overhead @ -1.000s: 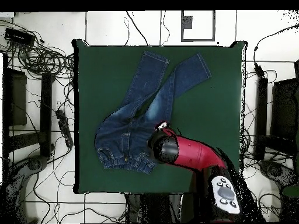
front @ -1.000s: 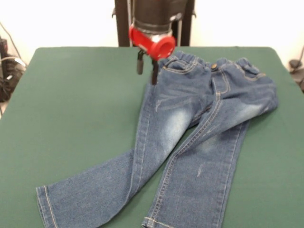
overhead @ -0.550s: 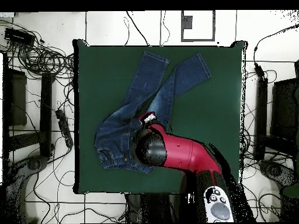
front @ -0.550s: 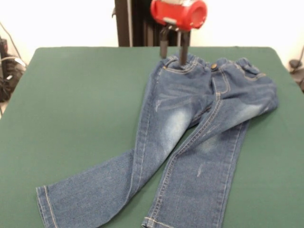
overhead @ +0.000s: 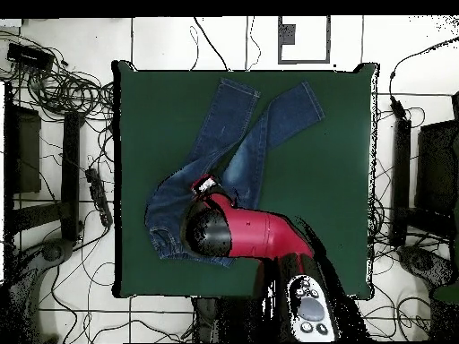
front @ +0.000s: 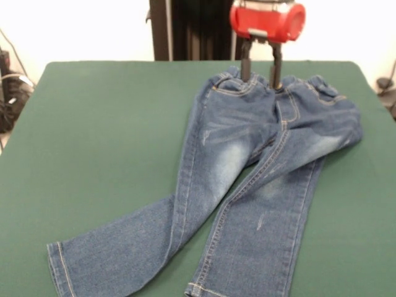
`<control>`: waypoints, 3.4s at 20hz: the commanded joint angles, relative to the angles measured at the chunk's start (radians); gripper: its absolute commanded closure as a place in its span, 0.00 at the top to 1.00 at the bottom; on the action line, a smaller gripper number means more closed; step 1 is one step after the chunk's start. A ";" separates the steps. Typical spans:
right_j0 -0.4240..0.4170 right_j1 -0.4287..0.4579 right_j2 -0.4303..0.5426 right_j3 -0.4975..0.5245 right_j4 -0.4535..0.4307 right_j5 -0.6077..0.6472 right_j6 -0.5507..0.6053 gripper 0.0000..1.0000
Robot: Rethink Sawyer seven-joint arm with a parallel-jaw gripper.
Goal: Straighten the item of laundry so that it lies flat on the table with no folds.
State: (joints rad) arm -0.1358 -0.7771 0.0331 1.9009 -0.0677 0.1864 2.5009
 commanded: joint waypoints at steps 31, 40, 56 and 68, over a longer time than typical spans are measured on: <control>-0.064 0.111 0.179 0.198 -0.115 -0.043 0.060 1.00; -0.215 -0.134 0.389 0.458 0.012 0.135 0.072 1.00; -0.085 -0.134 0.114 0.122 -0.108 0.217 -0.004 1.00; -0.106 0.034 0.110 0.008 -0.146 0.124 -0.001 1.00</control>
State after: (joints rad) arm -0.2391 -0.8980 0.1303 2.0045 -0.1688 0.3050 2.5009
